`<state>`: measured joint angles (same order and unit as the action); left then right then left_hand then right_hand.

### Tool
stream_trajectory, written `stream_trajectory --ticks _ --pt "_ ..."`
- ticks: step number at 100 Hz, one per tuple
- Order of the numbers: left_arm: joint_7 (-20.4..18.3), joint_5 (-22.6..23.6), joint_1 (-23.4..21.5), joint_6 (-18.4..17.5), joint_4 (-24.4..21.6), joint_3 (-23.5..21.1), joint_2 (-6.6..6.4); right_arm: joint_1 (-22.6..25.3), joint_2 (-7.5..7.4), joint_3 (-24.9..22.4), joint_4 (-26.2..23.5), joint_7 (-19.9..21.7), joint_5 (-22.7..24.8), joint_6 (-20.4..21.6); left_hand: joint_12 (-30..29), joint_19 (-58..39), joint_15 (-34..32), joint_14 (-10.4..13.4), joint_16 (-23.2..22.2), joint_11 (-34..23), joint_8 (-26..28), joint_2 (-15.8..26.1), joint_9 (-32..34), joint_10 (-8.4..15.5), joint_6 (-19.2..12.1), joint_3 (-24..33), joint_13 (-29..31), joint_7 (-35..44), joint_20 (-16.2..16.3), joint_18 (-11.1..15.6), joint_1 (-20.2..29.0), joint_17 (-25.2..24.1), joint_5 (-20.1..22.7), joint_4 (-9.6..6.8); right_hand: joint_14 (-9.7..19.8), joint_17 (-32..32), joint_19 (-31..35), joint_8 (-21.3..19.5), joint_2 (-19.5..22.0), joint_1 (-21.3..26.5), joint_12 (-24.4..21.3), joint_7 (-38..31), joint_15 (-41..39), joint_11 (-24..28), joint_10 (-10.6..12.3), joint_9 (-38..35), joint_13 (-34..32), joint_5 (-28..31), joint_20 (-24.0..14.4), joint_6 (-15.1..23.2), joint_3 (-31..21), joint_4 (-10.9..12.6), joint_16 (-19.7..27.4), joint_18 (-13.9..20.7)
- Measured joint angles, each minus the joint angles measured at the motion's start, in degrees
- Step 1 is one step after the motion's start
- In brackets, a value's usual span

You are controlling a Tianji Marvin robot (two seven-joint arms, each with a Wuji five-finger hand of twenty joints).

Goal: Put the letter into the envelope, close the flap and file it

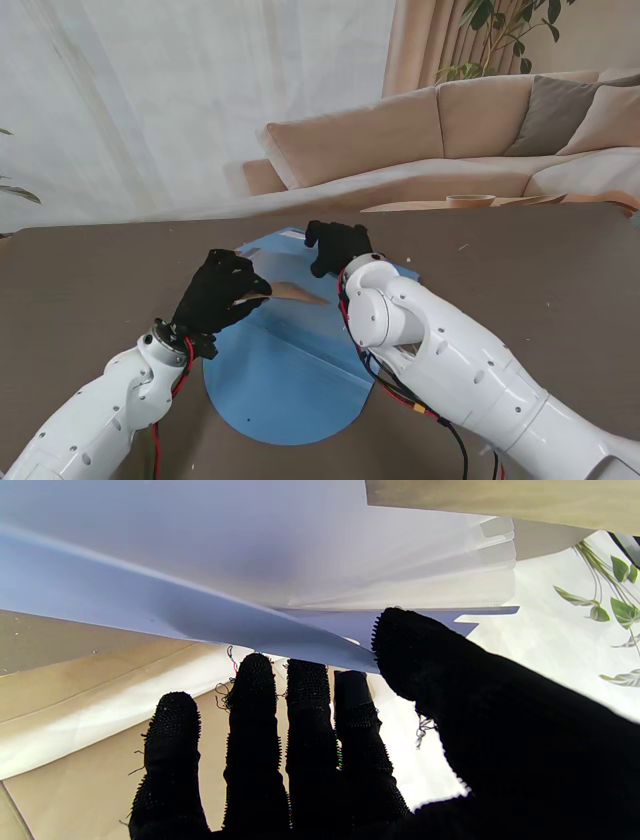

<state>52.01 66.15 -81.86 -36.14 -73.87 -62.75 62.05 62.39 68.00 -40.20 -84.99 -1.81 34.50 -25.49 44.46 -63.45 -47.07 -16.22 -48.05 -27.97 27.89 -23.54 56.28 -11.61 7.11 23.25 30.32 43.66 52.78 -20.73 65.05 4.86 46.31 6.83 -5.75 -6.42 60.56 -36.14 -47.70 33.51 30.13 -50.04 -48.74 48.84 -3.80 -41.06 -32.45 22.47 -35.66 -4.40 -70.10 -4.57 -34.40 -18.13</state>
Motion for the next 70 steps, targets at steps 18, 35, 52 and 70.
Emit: stream_trajectory --ticks 18,35,52,70 --pt "-0.51 -0.65 1.09 4.51 0.30 2.08 0.02 0.45 -0.02 -0.52 -0.39 -0.03 -0.44 0.06 0.00 0.00 0.26 0.01 0.00 0.01 -0.08 0.00 -0.12 0.01 -0.01 0.00 0.00 0.02 -0.02 0.00 -0.01 0.00 -0.01 0.00 0.00 -0.12 0.02 0.00 0.00 0.01 0.00 0.00 -0.58 0.00 0.00 0.00 0.00 0.00 -0.52 0.00 0.00 0.00 -0.60 -0.01" --pt "-2.19 -0.66 2.19 8.62 0.16 4.55 -0.07 0.77 -0.03 -0.80 -0.63 -0.05 -0.64 0.07 0.09 0.00 0.63 0.04 -0.01 0.64 -0.12 0.00 -0.13 0.11 -0.07 0.00 0.00 0.03 -0.07 0.00 -0.01 0.01 -0.01 0.00 -0.01 -0.14 0.04 0.00 0.00 0.03 0.01 0.00 -0.67 0.00 0.00 0.00 0.00 0.00 -0.57 0.00 0.00 0.01 -0.60 -0.01" --pt "-4.39 -0.93 3.17 10.88 -0.28 6.25 -0.01 1.24 -0.06 -1.15 -0.98 -0.08 -0.72 0.16 0.70 0.00 0.66 0.14 -0.01 0.76 -0.15 0.00 -0.16 0.57 -0.09 0.00 0.00 0.03 -0.12 0.00 -0.02 0.00 -0.01 0.00 0.00 -0.17 0.06 0.00 0.00 0.08 0.01 -0.01 -0.69 0.00 0.00 0.00 0.00 0.00 -0.59 0.00 0.00 0.01 -0.62 -0.01" --pt "-6.33 -1.53 5.00 15.33 -0.44 9.31 -0.03 1.98 -0.15 -1.66 -1.57 -0.03 -0.82 0.17 0.75 0.02 0.80 0.26 -0.01 1.28 -0.21 0.00 -0.68 0.62 -0.18 0.00 0.00 0.03 -0.50 0.01 -0.03 0.01 -0.01 0.00 0.00 -0.18 0.69 0.00 0.00 0.10 0.01 -0.04 -0.70 0.00 0.00 0.00 0.00 1.43 -0.65 -0.06 0.00 0.01 -0.62 -0.01"
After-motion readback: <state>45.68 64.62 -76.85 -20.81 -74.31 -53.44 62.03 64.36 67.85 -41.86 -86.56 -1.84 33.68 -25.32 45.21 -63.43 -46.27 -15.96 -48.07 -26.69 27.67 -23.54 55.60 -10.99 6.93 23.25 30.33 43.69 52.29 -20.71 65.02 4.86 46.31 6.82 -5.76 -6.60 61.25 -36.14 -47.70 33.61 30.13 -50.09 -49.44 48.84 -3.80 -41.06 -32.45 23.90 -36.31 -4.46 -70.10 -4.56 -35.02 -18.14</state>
